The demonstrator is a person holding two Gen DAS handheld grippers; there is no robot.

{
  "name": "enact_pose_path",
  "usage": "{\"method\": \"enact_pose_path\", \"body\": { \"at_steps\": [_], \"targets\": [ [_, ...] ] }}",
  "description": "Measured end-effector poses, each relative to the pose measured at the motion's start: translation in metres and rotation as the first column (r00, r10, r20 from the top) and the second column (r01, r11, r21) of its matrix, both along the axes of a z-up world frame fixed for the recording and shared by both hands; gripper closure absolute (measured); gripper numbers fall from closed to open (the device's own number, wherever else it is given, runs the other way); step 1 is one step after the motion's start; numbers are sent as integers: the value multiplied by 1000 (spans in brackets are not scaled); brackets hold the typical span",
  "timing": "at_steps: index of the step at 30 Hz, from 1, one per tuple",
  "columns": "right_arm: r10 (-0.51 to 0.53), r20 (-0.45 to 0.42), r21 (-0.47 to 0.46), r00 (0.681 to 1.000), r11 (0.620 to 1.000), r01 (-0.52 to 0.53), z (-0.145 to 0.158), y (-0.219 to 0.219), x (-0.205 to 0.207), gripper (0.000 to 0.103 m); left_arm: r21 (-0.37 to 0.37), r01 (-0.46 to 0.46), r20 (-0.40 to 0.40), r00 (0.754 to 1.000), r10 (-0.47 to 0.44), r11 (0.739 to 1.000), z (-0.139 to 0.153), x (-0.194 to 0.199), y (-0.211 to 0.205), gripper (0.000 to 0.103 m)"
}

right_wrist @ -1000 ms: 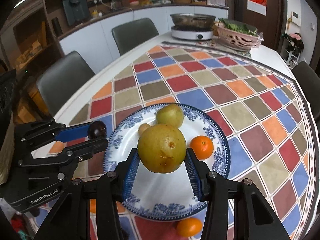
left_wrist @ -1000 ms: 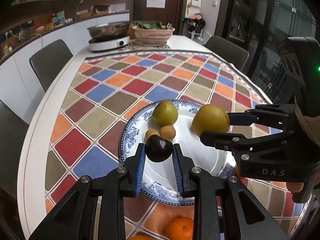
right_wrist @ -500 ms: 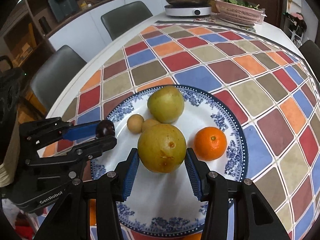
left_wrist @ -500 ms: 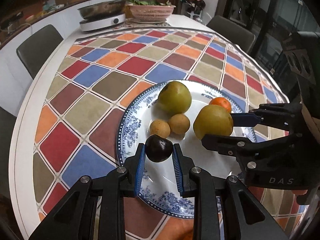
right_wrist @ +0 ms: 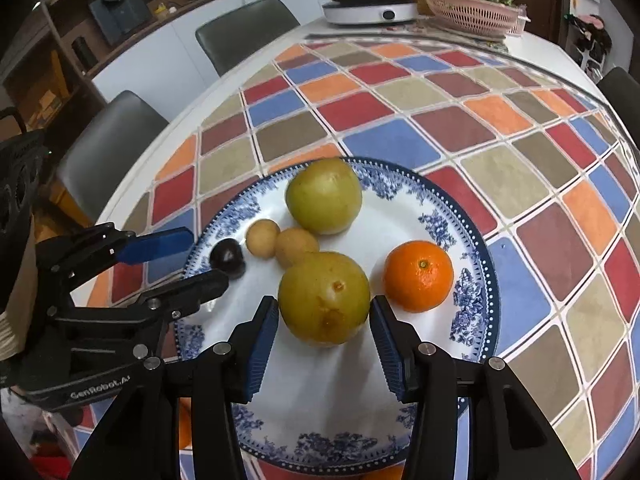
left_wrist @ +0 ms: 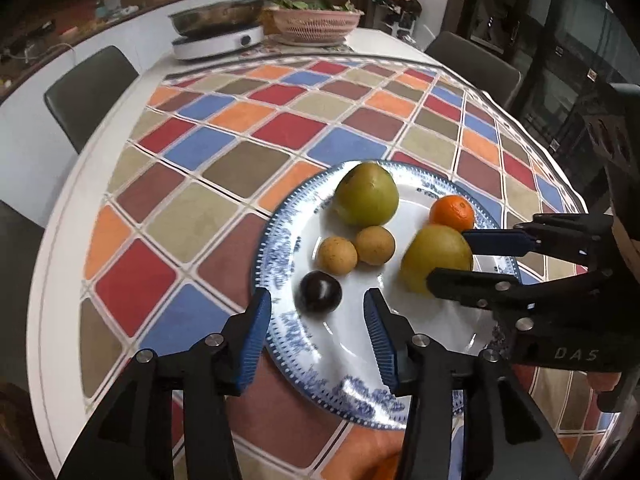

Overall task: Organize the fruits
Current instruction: 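Open both tools to drop the plum and pomelo on the plate, withdraw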

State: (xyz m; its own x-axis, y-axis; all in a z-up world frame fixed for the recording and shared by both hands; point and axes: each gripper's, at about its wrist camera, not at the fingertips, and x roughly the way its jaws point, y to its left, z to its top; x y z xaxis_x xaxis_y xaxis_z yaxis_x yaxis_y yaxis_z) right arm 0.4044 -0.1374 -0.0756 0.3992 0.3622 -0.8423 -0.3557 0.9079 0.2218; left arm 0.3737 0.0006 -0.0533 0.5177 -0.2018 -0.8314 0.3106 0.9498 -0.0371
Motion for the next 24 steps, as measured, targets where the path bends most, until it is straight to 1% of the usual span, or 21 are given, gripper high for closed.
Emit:
{"method": "enact_pose_path", "body": {
  "at_steps": [3, 7, 9, 10, 11, 13, 15, 16, 19, 24],
  "targets": [
    [6, 49, -14, 999, 1000, -5, 14, 0, -10, 55, 28, -27, 47, 999, 26, 999, 15, -12, 3, 56],
    [18, 116, -31, 993, 999, -14, 36, 1, -24, 55, 33, -51, 93, 995, 48, 998, 36, -31, 3, 56],
    [24, 150, -32, 988, 999, -19, 47, 0, -33, 54, 16, -63, 115, 992, 60, 998, 48, -41, 3, 55],
    [25, 167, -31, 986, 999, -20, 54, -1, -38, 54, 14, -71, 125, 990, 69, 997, 52, -46, 3, 54],
    [23, 191, -32, 981, 999, -17, 62, -2, -44, 54, 7, -75, 137, 988, 74, 997, 57, -50, 3, 50],
    [21, 222, -28, 975, 999, -15, 73, -5, -54, 54, -19, -86, 164, 983, 88, 996, 68, -62, 4, 46],
    [15, 246, -29, 969, 1000, -8, 80, -9, -62, 54, -31, -101, 187, 977, 105, 994, 77, -73, 4, 46],
    [9, 264, -27, 964, 1000, -2, 86, -12, -68, 54, -41, -106, 197, 974, 112, 994, 81, -78, 3, 43],
    [-2, 293, -15, 956, 1000, 7, 96, -18, -84, 54, -69, -107, 215, 969, 119, 992, 90, -95, -1, 35],
    [0, 327, 3, 945, 1000, -1, 106, -26, -107, 54, -113, -119, 225, 964, 142, 986, 96, -123, -7, 32]
  ]
}}
